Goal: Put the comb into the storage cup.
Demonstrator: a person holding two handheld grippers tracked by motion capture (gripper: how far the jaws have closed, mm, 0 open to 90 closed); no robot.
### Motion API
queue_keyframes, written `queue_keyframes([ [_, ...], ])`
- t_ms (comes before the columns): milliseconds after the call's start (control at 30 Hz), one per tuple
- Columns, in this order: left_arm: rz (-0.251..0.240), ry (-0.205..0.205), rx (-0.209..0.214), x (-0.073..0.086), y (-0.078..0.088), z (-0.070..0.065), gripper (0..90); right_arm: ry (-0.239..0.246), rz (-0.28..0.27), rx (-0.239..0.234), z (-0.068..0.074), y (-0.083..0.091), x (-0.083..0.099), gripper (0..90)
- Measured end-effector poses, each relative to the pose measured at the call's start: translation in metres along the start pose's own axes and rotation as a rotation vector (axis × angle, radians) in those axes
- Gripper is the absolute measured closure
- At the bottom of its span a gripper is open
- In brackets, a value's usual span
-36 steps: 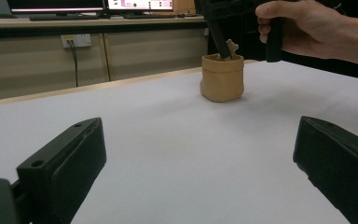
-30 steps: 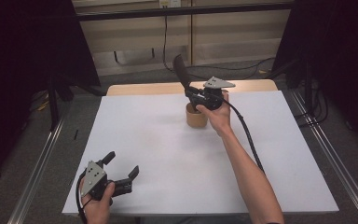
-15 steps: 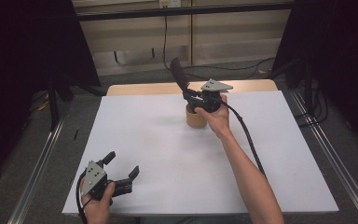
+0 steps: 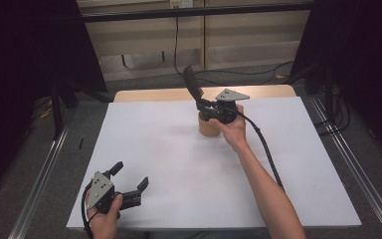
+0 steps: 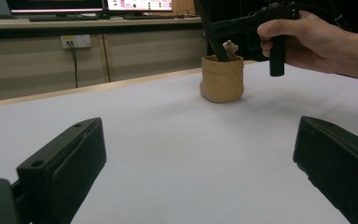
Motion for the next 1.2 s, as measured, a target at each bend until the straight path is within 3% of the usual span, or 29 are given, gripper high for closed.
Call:
queue_keyframes([
  [833, 0.001, -0.005, 0.002, 0.0, 0.0, 0.0, 2.5, -0.001, 0.019, 0.015, -0.004, 0.008, 0.01, 72.2],
  [1200, 0.001, -0.003, 0.004, 0.0, 0.0, 0.0, 2.5, 0.006, 0.066, 0.01, -0.005, 0.008, 0.021, 72.2],
])
Point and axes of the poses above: each handheld gripper's, and its own axes: y roughly backward along the jaws, x roughly out of its underside, z roughly to its left, the point moved 8 cm from there along -y, roughly forward along the jaws, and after that the axes turned 12 degrees about -z, right-handed, at the moved point
